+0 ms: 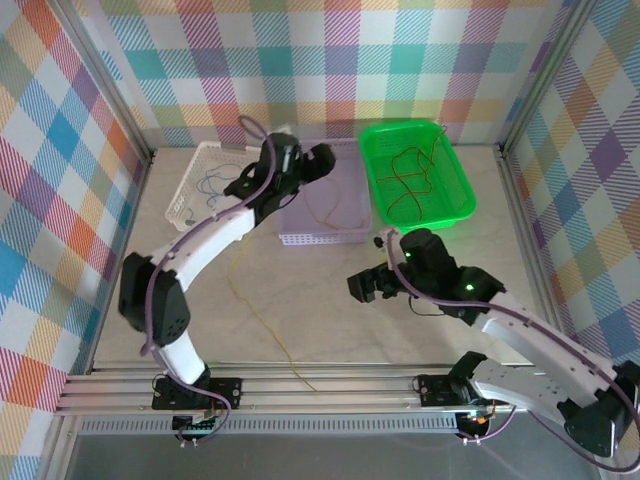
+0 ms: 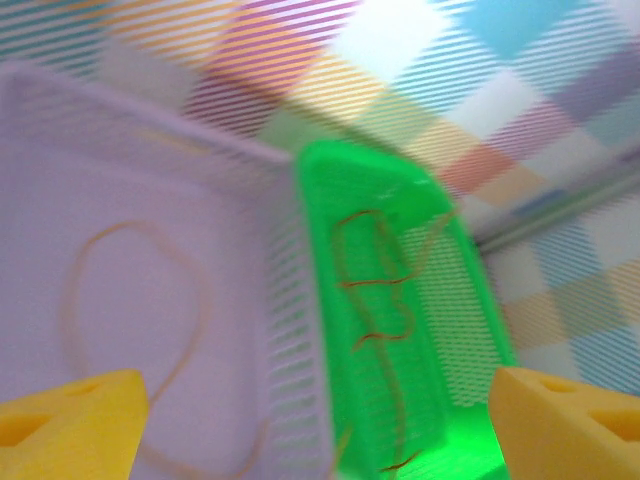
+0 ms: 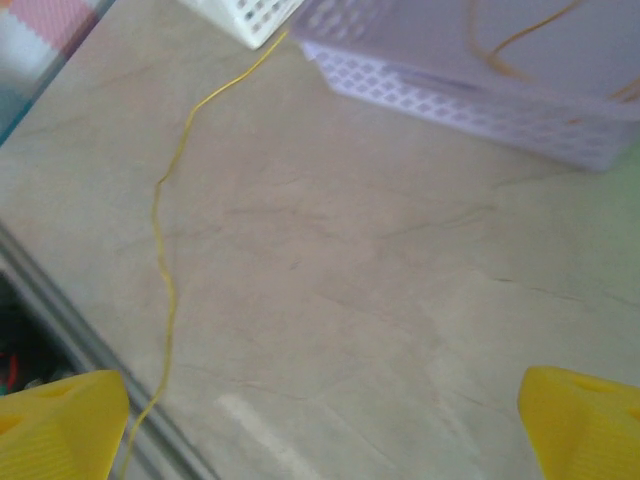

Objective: Untangle the cables

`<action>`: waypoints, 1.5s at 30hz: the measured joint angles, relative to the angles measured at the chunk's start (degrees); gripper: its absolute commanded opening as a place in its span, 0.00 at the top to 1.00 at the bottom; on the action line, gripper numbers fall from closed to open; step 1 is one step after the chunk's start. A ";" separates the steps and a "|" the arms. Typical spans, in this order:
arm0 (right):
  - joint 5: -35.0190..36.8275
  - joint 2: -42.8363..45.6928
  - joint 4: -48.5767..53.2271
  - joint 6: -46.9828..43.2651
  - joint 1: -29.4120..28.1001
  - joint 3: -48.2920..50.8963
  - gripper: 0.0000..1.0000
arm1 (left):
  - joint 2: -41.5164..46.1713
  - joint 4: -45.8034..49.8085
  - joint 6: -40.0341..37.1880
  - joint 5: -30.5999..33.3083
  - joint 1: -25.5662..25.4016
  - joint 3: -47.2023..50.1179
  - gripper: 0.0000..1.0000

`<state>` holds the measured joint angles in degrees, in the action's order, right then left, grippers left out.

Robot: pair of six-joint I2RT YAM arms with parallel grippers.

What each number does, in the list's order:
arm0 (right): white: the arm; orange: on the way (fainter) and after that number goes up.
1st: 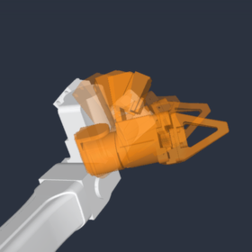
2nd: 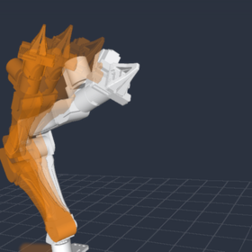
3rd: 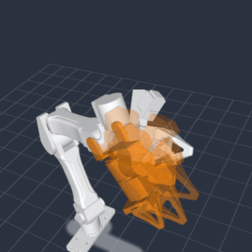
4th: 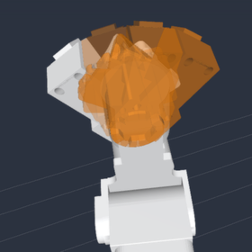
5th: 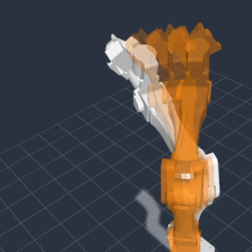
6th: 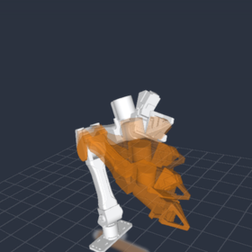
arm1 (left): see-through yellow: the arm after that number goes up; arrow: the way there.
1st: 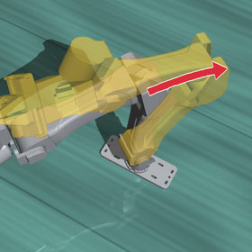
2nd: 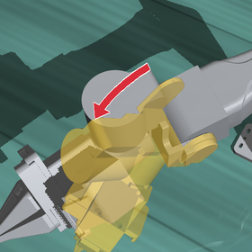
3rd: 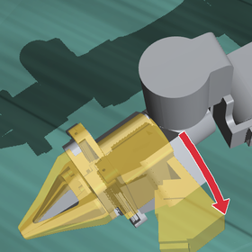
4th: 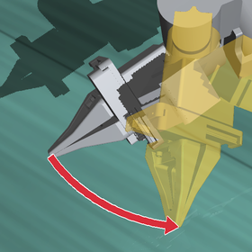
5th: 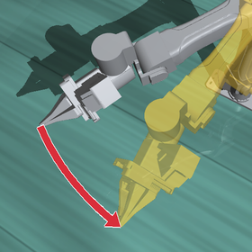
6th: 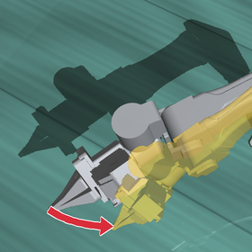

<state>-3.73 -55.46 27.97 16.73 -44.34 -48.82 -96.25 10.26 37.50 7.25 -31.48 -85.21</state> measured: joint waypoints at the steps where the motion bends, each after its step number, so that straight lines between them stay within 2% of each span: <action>1: -1.49 -2.01 -1.66 0.02 -0.39 0.09 0.00 | 2.45 0.46 1.62 1.44 0.37 4.04 0.12; 5: -6.34 -10.80 -9.20 0.26 -1.95 0.09 0.00 | 10.51 3.78 6.75 4.68 1.51 18.32 0.12; 9: -8.72 -15.89 -13.62 0.55 -2.69 0.07 0.00 | 14.71 10.45 10.99 6.49 1.70 25.86 0.15; 18: -6.43 -16.06 -14.97 0.33 -2.89 -1.99 0.00 | 20.79 25.22 23.61 11.54 1.75 35.01 0.21; 26: -4.63 -16.06 -13.88 -0.57 -2.89 -2.89 0.00 | 22.47 29.24 30.77 10.64 1.55 41.27 0.21; 31: -3.80 -15.15 -13.11 -0.94 -2.89 -3.06 0.00 | 21.11 28.59 33.44 9.20 1.14 43.63 0.37; 39: -1.38 -11.80 -10.91 -1.20 -2.71 -4.24 0.00 | 13.64 25.55 35.41 6.23 -0.22 44.22 0.62; 42: -0.94 -11.26 -9.88 -1.29 -1.38 -5.49 0.00 | 12.72 26.23 35.41 6.51 -0.59 44.19 0.82; 45: -1.33 -10.43 -8.87 -0.92 2.80 -6.12 0.00 | 12.72 28.00 35.01 6.97 -0.70 44.15 0.94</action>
<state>-5.06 -65.89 19.09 15.81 -41.54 -54.94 -83.53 38.26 72.51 14.22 -32.18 -41.06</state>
